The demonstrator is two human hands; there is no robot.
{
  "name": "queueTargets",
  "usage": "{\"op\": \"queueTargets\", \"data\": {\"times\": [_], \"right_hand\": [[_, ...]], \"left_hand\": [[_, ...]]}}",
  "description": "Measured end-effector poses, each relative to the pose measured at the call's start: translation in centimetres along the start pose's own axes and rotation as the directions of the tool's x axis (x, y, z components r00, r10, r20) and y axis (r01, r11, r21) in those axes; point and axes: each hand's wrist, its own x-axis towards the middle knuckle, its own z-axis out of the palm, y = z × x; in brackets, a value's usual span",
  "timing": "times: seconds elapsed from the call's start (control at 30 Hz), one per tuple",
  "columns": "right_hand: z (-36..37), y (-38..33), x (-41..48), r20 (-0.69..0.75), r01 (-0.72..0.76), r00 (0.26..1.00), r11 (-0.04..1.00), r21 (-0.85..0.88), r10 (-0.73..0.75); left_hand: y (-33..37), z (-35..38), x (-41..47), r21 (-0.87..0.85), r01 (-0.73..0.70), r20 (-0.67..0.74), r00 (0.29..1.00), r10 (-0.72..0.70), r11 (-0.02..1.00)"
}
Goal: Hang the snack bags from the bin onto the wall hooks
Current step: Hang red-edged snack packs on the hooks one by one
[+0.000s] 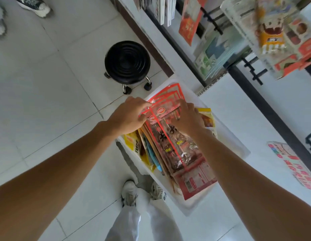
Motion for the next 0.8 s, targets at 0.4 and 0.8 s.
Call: {"op": "queueTargets", "data": {"times": [0.4,0.8], "right_hand": [[-1.2,0.6,-1.6,-0.123,0.119,0.987,0.985,0.123,-0.103],[-7.9,0.7,-8.6,-0.187,0.183,0.974,0.932,0.312,-0.129]], "left_hand": [[0.7,-0.5,-1.0,0.0,0.028,0.093,0.995,-0.028,1.0],[4.9,-6.3,-4.8,-0.056,0.07,0.073,0.995,-0.066,0.996]]}}
